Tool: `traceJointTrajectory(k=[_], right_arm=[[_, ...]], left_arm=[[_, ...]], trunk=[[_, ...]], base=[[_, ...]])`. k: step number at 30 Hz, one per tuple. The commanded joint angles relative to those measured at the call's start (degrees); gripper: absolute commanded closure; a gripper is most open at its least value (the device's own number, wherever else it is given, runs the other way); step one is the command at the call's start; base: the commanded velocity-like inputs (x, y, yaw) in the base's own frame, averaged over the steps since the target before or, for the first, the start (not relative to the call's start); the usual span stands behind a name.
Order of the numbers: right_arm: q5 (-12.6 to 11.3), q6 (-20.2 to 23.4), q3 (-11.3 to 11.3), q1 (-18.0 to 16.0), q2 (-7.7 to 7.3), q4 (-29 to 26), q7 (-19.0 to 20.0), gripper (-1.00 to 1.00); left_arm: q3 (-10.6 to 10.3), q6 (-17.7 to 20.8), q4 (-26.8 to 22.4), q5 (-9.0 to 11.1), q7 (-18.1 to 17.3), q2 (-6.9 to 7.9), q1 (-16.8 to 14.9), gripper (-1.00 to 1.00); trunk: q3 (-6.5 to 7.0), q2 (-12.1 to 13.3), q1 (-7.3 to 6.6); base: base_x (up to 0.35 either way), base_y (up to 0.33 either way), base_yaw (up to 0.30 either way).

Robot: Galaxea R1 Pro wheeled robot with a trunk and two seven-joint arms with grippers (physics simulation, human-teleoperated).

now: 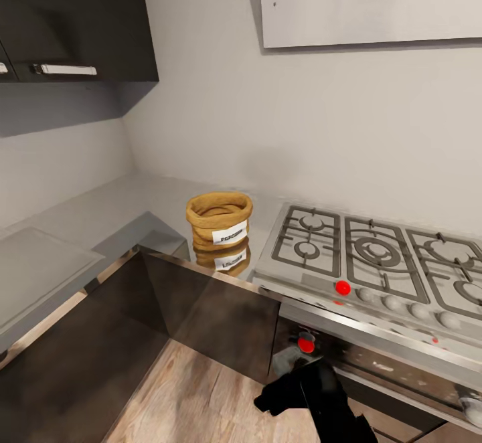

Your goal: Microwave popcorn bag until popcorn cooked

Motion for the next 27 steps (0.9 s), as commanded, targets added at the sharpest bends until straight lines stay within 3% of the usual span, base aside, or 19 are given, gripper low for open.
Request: traceJointTrajectory(k=[1, 5, 8, 10, 14, 18, 20, 23, 27], right_arm=[[0.66, 0.16, 0.1, -2.13, 0.01, -0.22, 2.7, -1.0], [0.57, 0.16, 0.88, -9.35, 0.01, -0.56, 8.0, -1.0], [0.56, 0.16, 4.05, -15.19, 0.01, -0.7, 10.19, -1.0], [0.26, 0.16, 4.86, -19.4, 0.01, -0.69, 10.59, -1.0], [-3.2, 0.16, 5.14, -27.85, 0.01, -0.25, 10.66, -1.0], [-3.91, 0.16, 4.79, -36.93, 0.01, 3.42, 9.9, -1.0], [-3.92, 0.16, 1.45, -44.49, 0.01, 10.87, 7.81, -1.0], [-3.89, 0.16, -2.33, -52.4, 0.01, 18.49, 4.44, -1.0], [-3.84, 0.16, -6.79, -61.8, 0.01, 22.83, -7.88, -1.0]], left_arm=[[-0.02, 0.04, -0.03, 0.2, 0.15, 0.0, -0.01, -1.0], [0.0, 0.16, -0.13, 0.19, 0.15, -0.01, -0.01, -1.0], [0.0, 0.17, -0.15, 0.19, 0.15, -0.02, -0.01, -1.0], [0.0, 0.2, -0.15, 0.19, 0.15, -0.03, -0.01, -1.0], [0.0, 0.23, -0.15, 0.19, 0.15, -0.03, -0.01, -1.0], [-0.01, 0.25, -0.15, 0.19, 0.15, -0.03, -0.01, -1.0], [-0.01, 0.25, -0.15, 0.19, 0.15, -0.03, -0.01, -1.0], [-0.02, 0.25, -0.15, 0.19, 0.15, -0.03, -0.01, -1.0], [-0.03, 0.25, -0.15, 0.19, 0.15, -0.03, -0.01, -1.0]], trunk=[[-0.06, -0.04, 0.0], [-0.06, -0.04, 0.0], [-0.06, -0.04, 0.0], [-0.06, -0.04, 0.0], [-0.06, -0.04, 0.0], [-0.06, -0.04, 0.0], [-0.06, -0.04, 0.0], [-0.06, -0.04, 0.0], [-0.06, -0.04, 0.0]], base=[[0.0, 0.0, 0.0], [0.0, 0.0, 0.0], [0.0, 0.0, 0.0], [0.0, 0.0, 0.0], [0.0, 0.0, 0.0], [0.0, 0.0, 0.0], [0.0, 0.0, 0.0], [0.0, 0.0, 0.0], [0.0, 0.0, 0.0]])
